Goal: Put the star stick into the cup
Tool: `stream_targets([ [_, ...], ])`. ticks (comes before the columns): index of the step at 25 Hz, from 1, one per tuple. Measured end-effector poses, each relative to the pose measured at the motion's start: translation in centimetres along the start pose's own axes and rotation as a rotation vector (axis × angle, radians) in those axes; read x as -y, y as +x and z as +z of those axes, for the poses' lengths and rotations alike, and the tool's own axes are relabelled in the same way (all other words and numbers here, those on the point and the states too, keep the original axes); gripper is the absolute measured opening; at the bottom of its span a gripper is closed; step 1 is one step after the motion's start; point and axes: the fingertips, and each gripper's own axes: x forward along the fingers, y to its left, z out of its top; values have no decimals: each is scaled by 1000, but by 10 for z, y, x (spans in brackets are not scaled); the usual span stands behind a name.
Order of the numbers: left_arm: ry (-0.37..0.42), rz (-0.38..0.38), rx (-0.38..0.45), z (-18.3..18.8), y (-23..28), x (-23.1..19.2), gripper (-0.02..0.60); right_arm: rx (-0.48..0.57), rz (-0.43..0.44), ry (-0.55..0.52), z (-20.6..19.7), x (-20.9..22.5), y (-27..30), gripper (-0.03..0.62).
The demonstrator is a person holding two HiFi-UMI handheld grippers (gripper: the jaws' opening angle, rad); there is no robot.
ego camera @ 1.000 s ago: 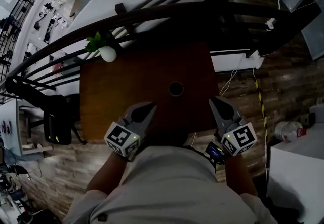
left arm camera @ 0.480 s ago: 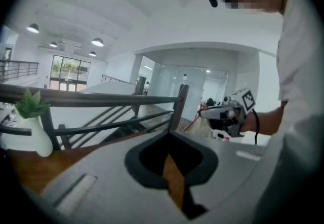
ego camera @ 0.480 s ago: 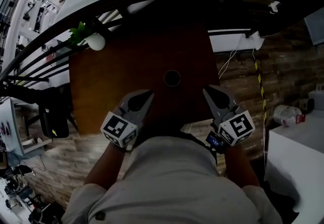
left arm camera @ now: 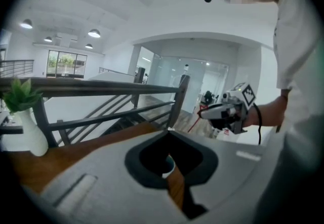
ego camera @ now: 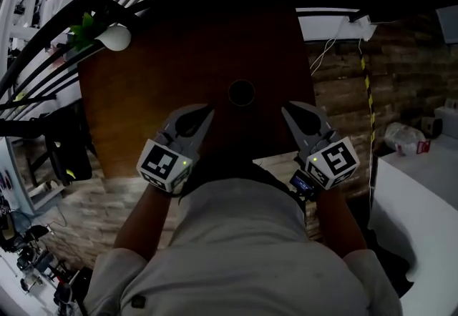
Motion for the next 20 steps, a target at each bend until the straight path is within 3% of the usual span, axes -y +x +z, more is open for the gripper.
stream_targets([
  [20,-110,-62,-90,-46,18,-20,3,-141,-3,85,-48,1,50,25],
])
